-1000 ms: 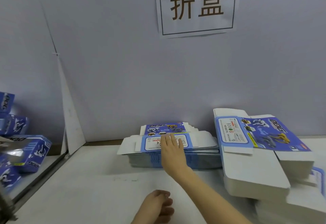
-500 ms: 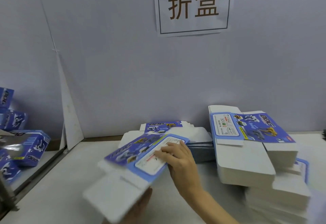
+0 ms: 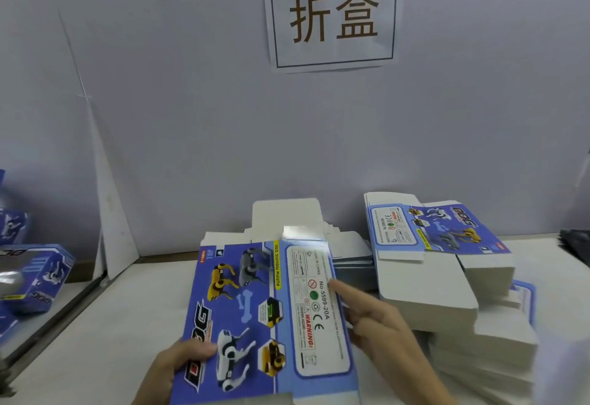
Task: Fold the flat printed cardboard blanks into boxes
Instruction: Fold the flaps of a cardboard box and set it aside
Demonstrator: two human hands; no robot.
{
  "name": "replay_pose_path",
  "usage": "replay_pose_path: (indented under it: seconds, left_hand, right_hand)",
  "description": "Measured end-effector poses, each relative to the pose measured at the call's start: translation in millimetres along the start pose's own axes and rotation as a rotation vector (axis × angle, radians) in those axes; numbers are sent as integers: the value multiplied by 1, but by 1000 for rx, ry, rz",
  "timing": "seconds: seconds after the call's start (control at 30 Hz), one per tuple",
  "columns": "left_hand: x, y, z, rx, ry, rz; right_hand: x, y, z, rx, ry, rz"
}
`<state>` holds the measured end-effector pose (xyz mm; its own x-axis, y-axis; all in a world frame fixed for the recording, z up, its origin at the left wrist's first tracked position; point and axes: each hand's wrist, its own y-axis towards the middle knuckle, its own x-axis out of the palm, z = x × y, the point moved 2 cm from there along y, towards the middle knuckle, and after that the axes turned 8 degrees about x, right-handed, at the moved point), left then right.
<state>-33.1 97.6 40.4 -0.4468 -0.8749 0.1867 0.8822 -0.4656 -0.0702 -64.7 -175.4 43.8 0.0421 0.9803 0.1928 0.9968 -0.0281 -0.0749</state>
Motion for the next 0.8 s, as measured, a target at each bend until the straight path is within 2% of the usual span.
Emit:
replay_pose_path:
  seconds: [0.13, 0.23, 0.33, 0.4, 0.57, 0.63, 0.73, 0.8]
  left_hand:
    - [26, -3, 5, 15, -58, 99]
    - [40, 6, -3, -46, -31, 194]
    - [52, 14, -16, 4, -77, 135]
    - [59, 23, -21, 99, -23, 165]
    - [73, 27, -25, 255, 74, 132]
    - [69, 28, -23, 266, 97, 149]
    - [56, 34, -28, 229, -5, 183]
    - [51, 34, -31, 197, 34, 171]
  right_hand:
    - [6, -9, 1, 38, -41, 9]
    - [15, -12, 7, 2, -60, 4]
    - [16, -13, 9, -32, -93, -5]
    - [18, -13, 10, -20, -76, -9]
    - [15, -14, 5, 80, -96, -72]
    - [8, -15, 4, 149, -59, -90]
    - [0, -16, 4, 193, -33, -73]
    - [-1, -18, 7, 215, -35, -42]
